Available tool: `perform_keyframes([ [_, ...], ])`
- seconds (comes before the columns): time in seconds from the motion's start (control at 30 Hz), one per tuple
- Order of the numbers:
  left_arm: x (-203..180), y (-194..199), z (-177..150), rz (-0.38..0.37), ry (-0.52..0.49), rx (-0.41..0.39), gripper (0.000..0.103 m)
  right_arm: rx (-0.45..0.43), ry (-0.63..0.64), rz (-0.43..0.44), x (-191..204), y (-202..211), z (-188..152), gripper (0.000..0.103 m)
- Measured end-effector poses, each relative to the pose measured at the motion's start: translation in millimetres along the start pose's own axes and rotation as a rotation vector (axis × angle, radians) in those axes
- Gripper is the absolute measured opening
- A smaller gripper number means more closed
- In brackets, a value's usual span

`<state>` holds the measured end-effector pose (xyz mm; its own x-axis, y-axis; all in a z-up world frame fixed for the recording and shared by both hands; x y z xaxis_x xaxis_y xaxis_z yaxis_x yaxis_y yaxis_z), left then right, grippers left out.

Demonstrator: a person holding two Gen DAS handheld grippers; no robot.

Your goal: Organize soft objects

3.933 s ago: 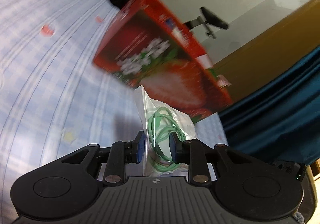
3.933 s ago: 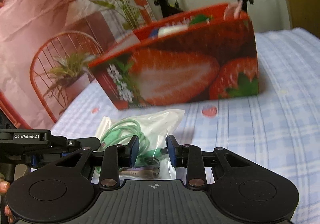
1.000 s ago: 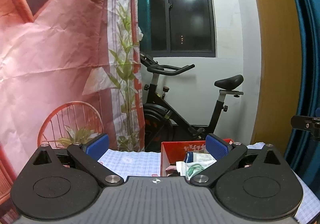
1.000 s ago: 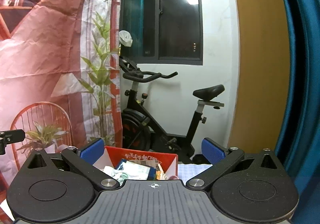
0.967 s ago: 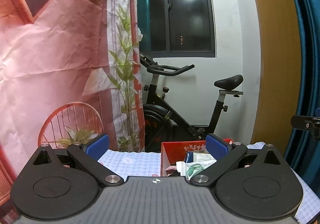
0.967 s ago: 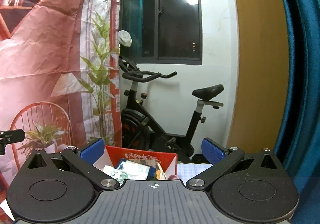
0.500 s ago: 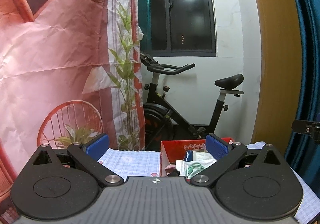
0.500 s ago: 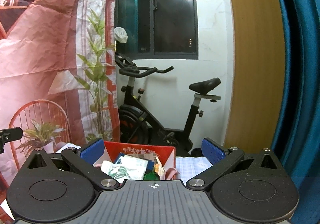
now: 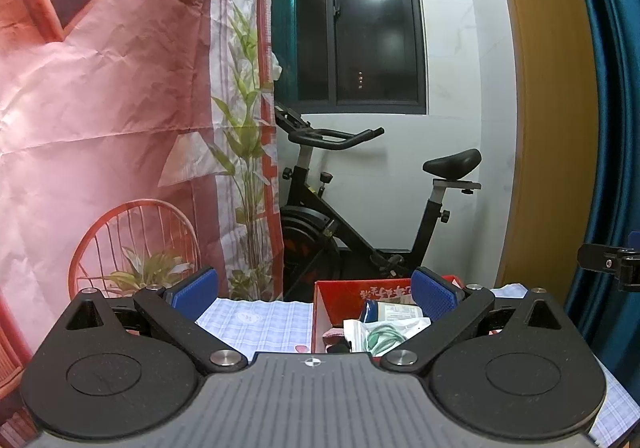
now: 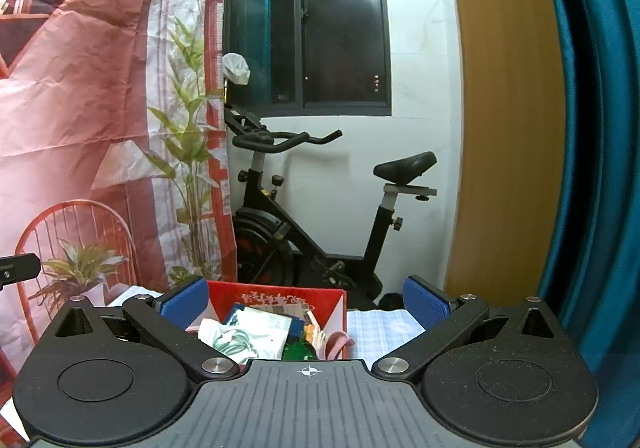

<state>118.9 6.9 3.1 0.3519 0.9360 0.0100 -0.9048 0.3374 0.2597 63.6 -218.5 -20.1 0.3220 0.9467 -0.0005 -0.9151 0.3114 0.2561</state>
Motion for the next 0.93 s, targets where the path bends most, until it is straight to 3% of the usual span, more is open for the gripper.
perform_keyframes([
  [0.93, 0.5, -3.4, -6.2, -0.012, 0.021, 0.015, 0.103, 0.016, -0.004, 0.008, -1.2, -5.3, -7.9, 0.103],
])
Point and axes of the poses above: each gripper's, at about its wrist camera, not at the fingertips, and y roughly against the way its jaws point, x to its left, z to its top, the point moved 10 cm from there along -y, roughly the way its jaws point, and after that the axes turned 15 degrees about -z, right-handed, at the moved point
